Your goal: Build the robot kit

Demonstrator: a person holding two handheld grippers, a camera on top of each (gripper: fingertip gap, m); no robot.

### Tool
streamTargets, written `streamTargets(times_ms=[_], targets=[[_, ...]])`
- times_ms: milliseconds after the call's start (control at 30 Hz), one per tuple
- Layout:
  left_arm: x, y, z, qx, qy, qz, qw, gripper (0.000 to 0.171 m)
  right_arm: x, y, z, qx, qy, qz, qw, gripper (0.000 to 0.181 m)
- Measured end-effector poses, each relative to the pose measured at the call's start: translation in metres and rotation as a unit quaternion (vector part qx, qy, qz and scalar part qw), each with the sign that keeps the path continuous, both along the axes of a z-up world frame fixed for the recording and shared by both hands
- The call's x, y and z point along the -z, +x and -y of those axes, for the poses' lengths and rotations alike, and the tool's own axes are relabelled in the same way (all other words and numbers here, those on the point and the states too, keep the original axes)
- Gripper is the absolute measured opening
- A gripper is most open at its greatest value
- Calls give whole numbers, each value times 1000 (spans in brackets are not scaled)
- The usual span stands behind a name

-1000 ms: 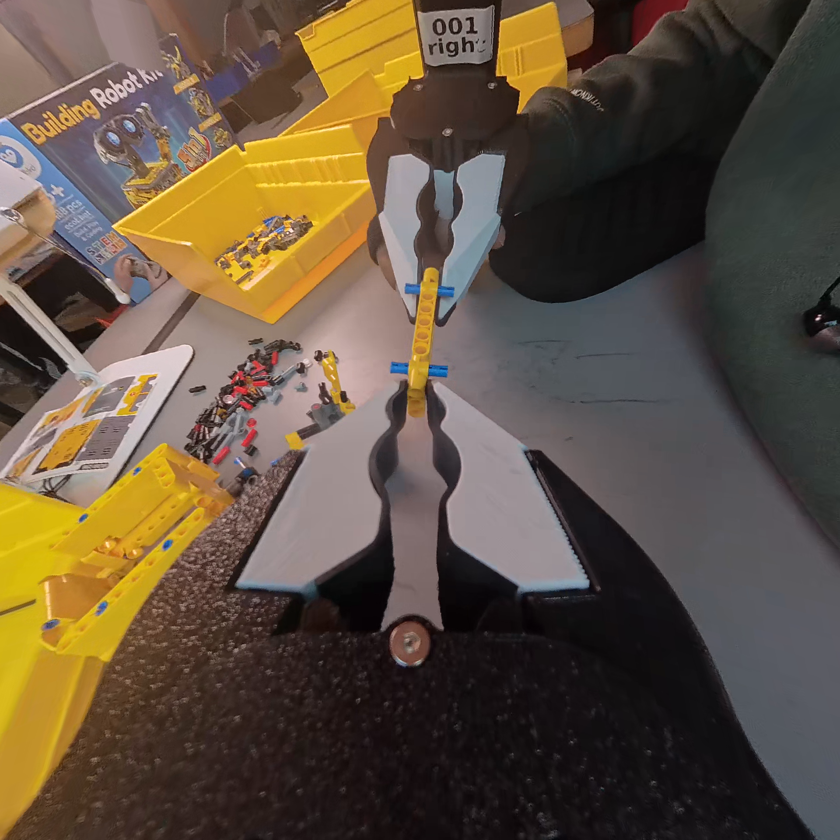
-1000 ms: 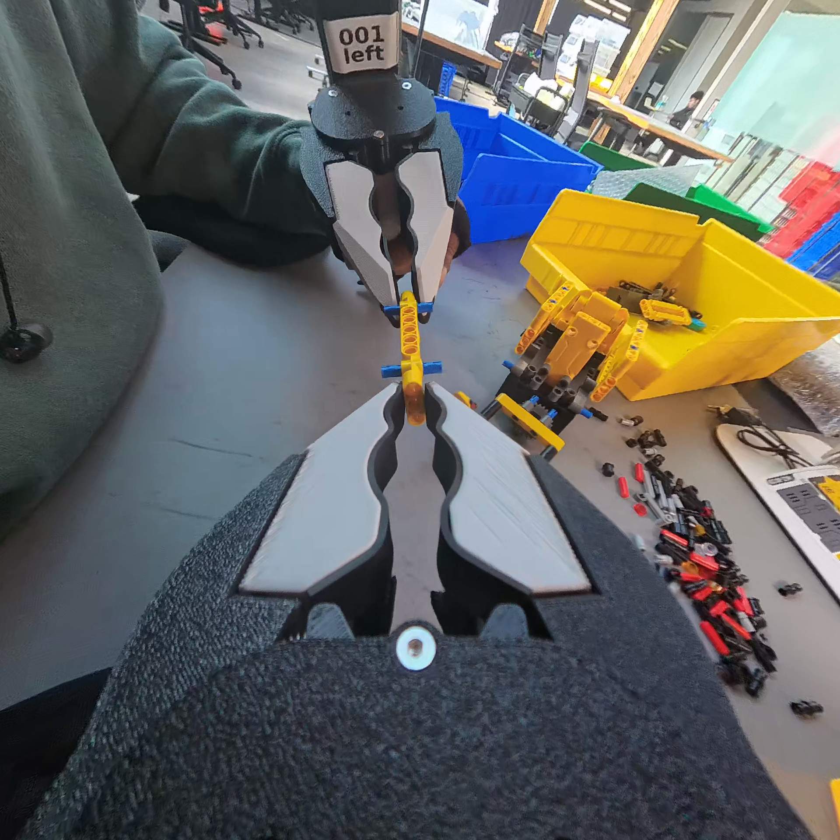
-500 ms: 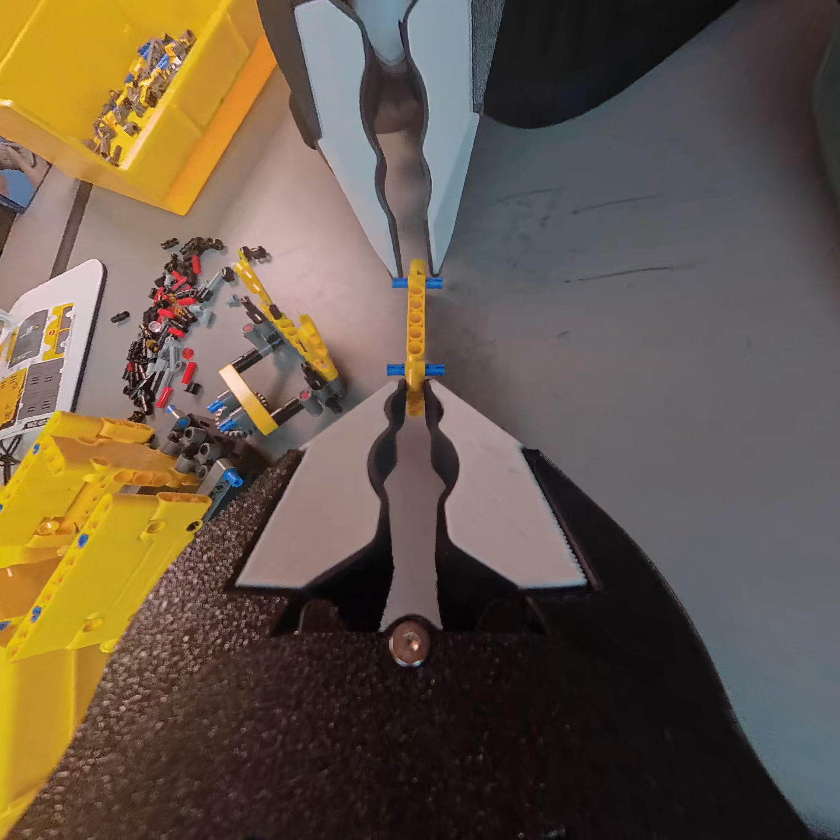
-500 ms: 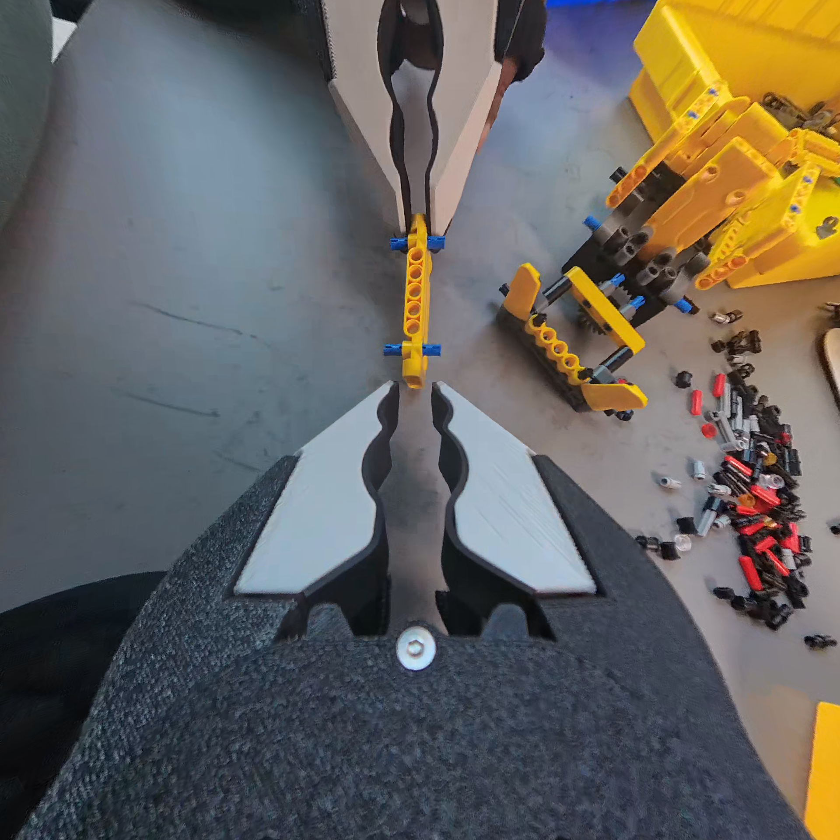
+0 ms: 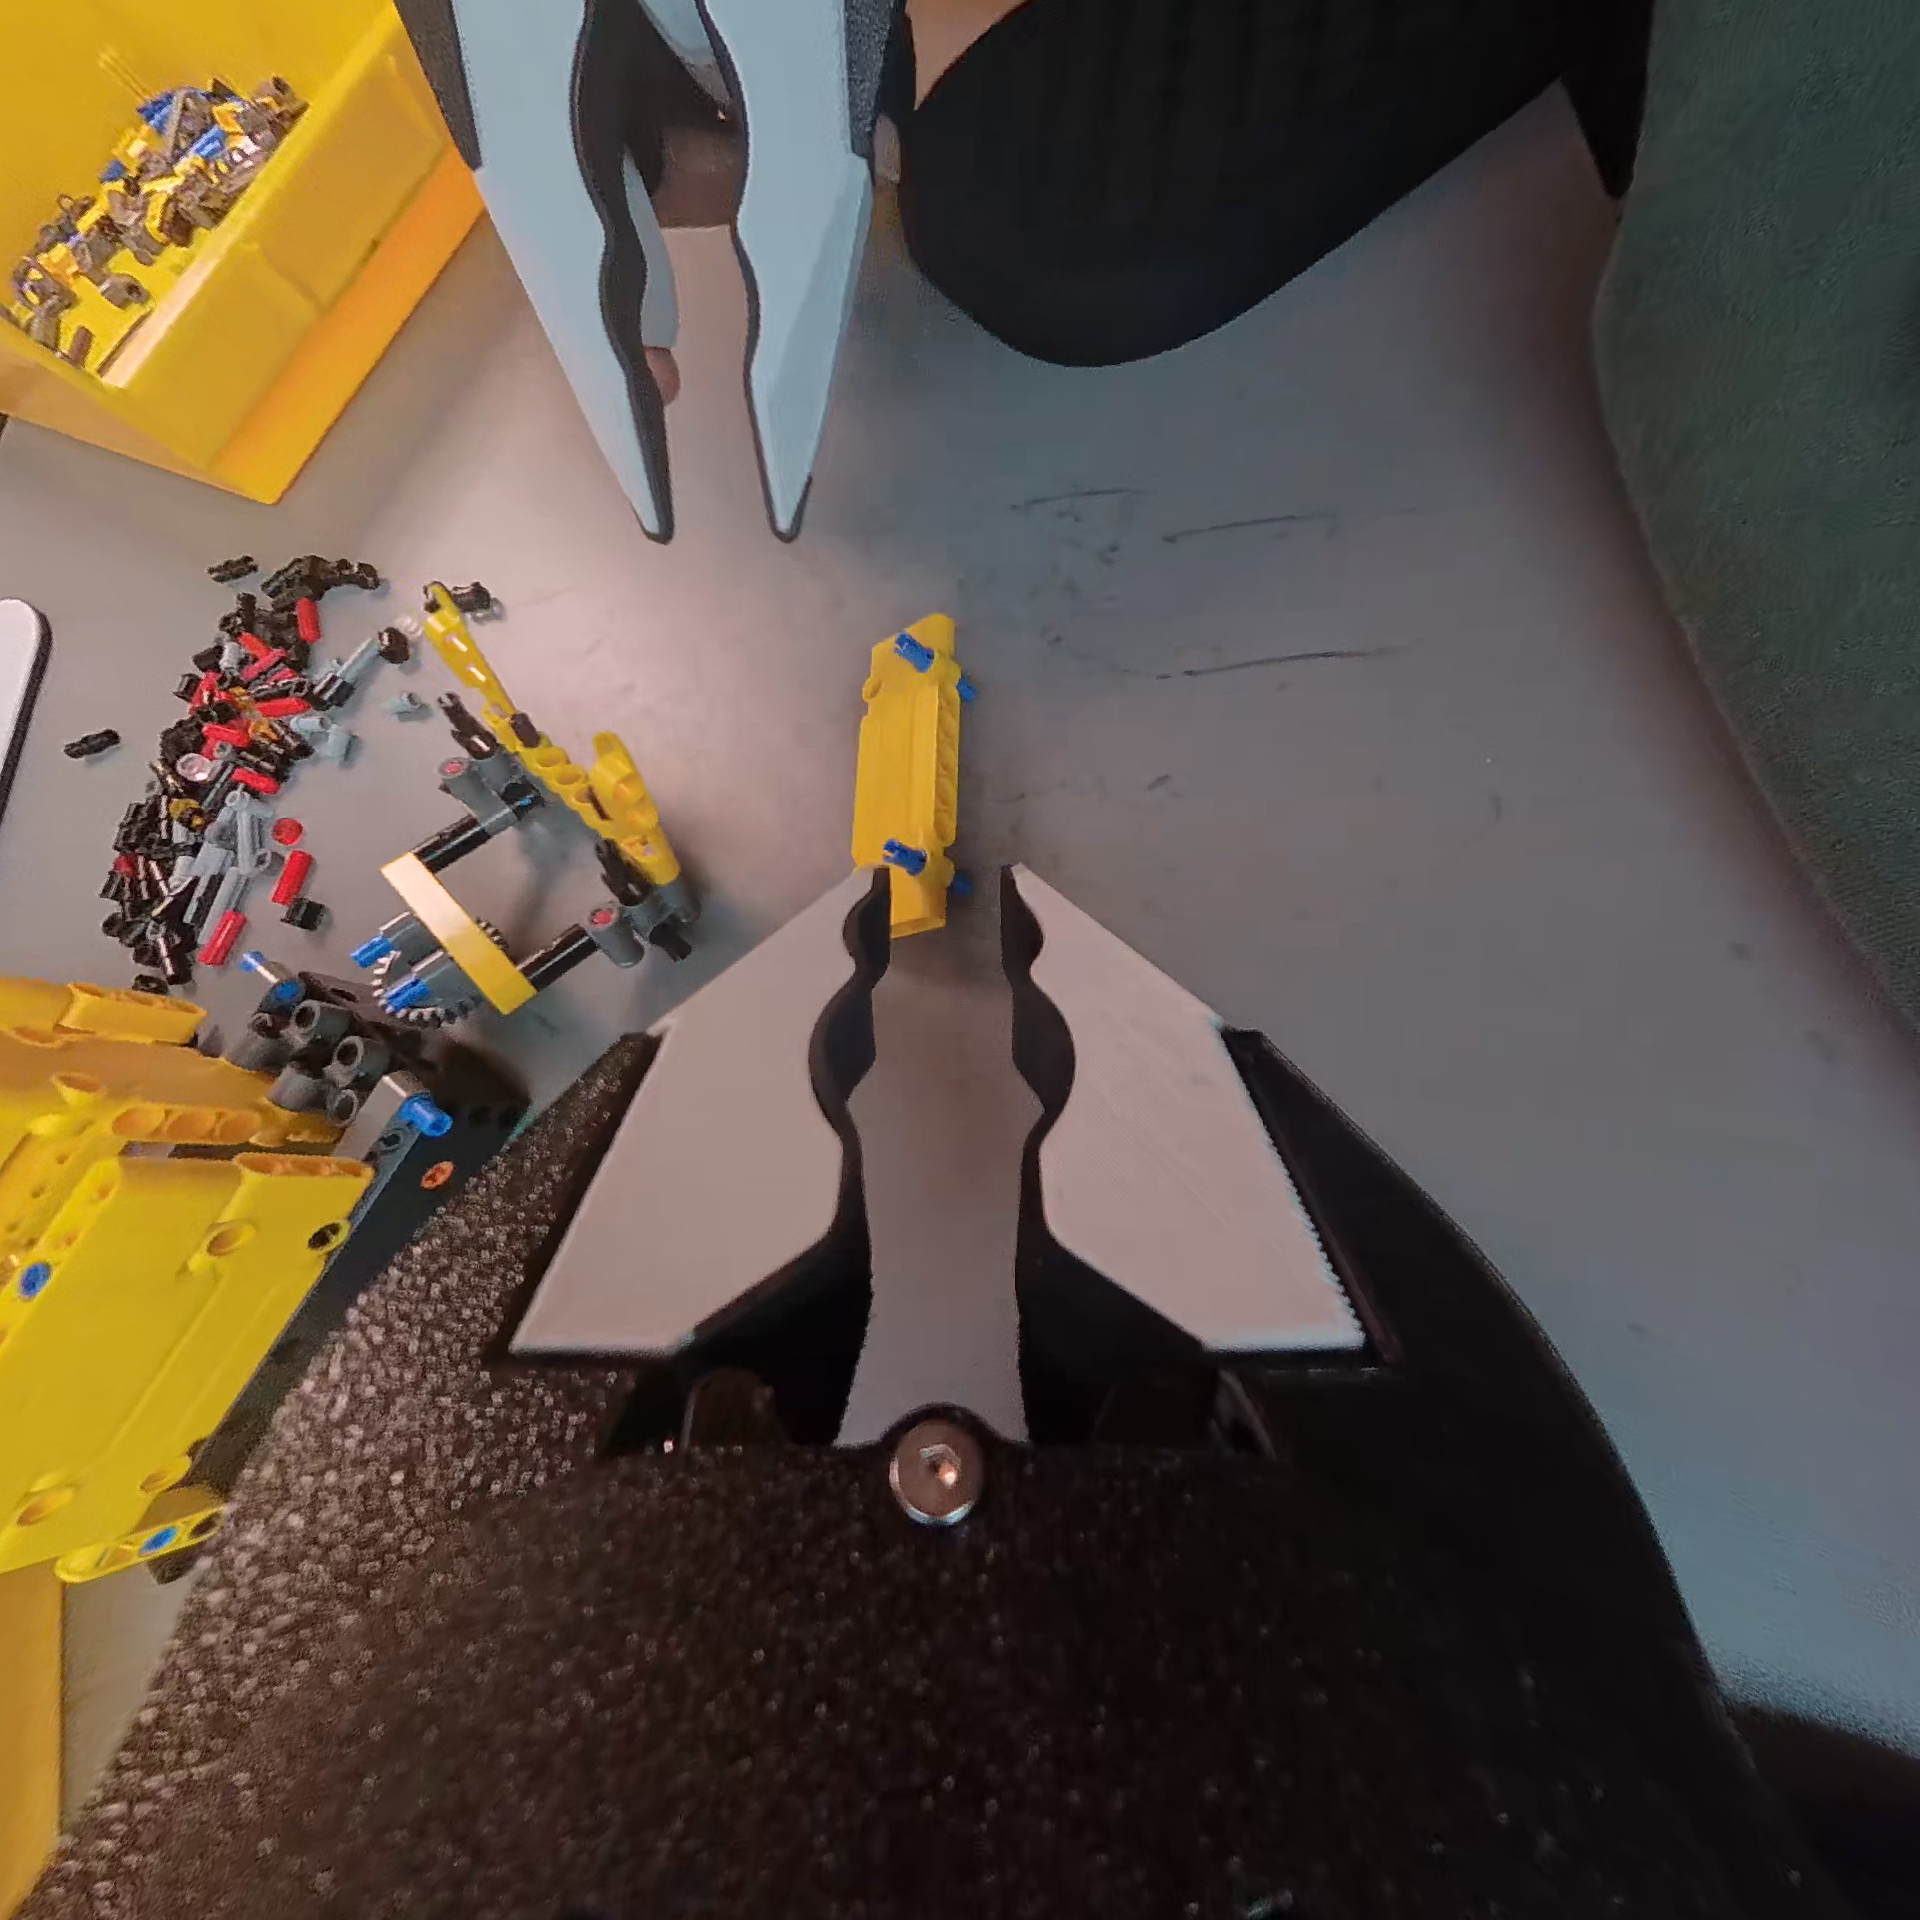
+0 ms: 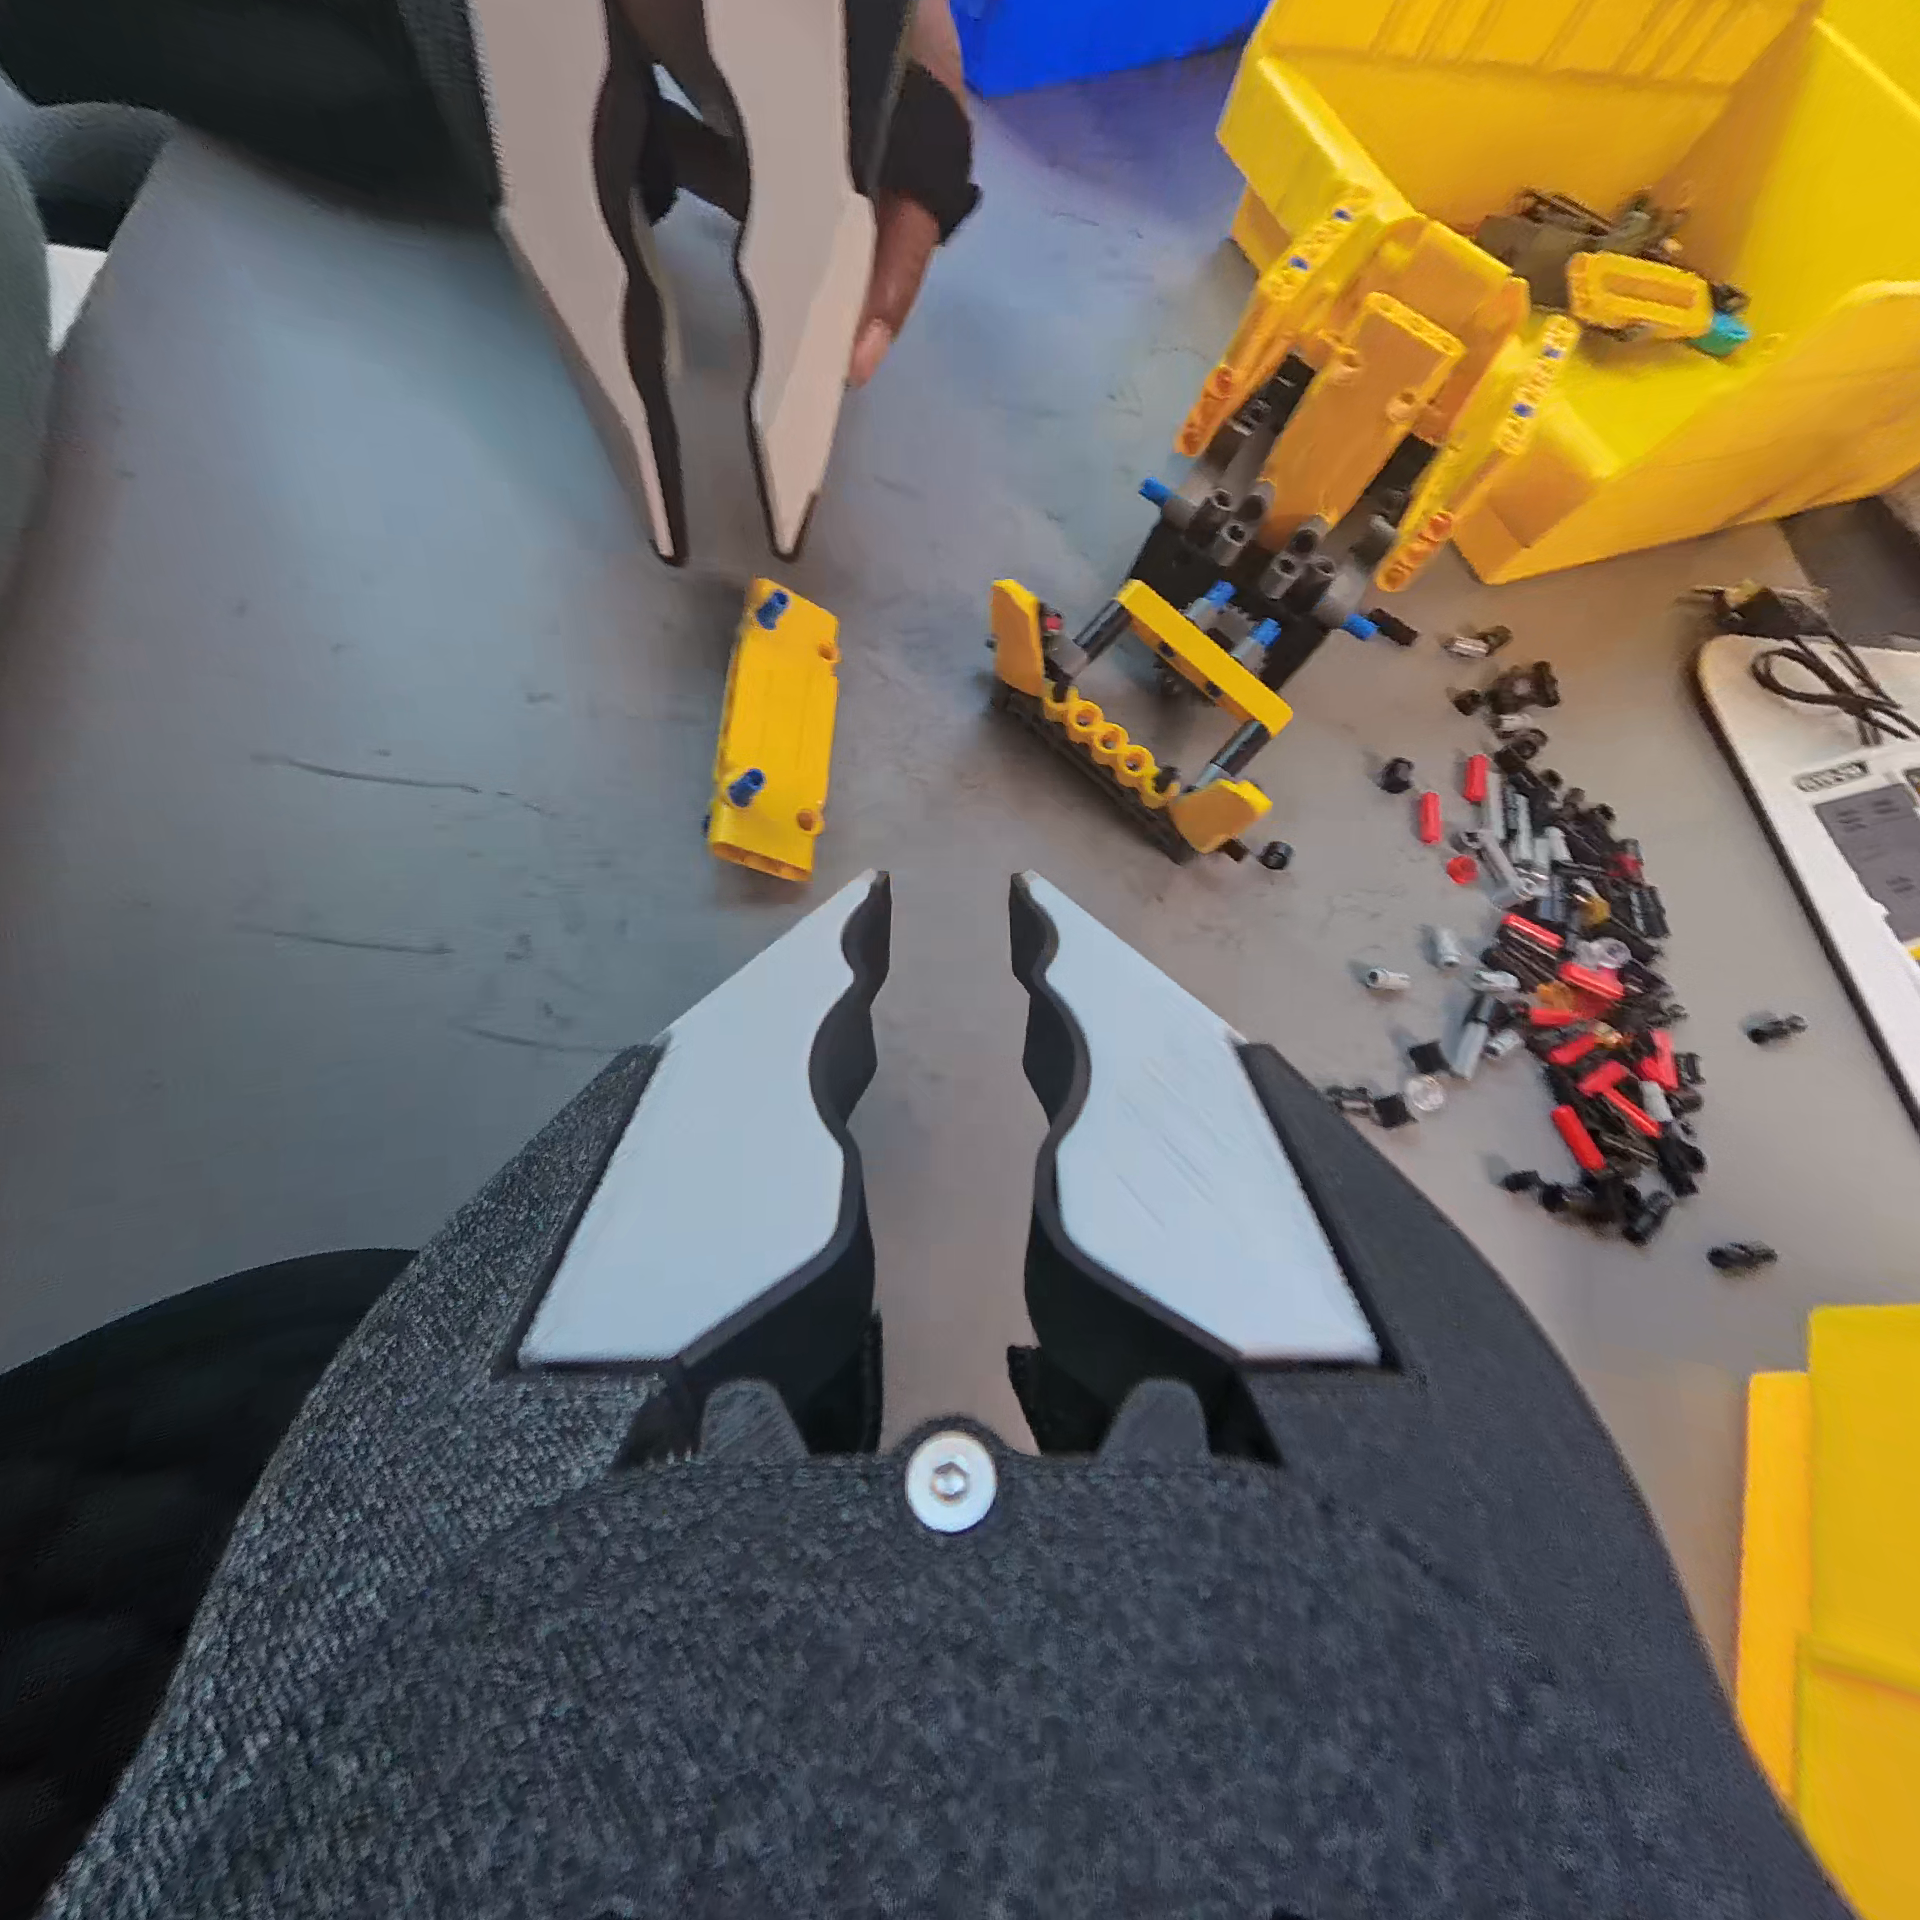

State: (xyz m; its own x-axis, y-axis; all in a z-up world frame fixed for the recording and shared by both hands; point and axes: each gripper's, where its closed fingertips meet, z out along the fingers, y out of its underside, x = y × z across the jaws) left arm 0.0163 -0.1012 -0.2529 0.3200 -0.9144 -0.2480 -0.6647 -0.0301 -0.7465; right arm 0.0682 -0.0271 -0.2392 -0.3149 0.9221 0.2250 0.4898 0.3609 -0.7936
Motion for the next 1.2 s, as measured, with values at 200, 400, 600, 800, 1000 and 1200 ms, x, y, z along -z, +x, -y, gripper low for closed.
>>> streamTargets(times_ms=[200,400,600,800,1000,1200], targets=[[-50,-19,-27,-79,19,148,986,16,-8,8,-94,190,-14,6,982,14],[-69,-50,-59,-190,53,225,954,18,-10,7,-152,292,-25,19,956,13],[-63,-60,-69,-231,39,230,944,20,-14,-1,-190,382,-7,-23,924,8],[-56,-59,-70,-234,16,228,945,23,24,-12,-182,356,-17,52,933,6],[-51,-58,-70,-236,-1,227,945,22,30,-11,-183,357,-25,66,931,6],[-49,-58,-70,-237,-16,229,944,22,30,-7,-183,357,-34,74,930,5]])
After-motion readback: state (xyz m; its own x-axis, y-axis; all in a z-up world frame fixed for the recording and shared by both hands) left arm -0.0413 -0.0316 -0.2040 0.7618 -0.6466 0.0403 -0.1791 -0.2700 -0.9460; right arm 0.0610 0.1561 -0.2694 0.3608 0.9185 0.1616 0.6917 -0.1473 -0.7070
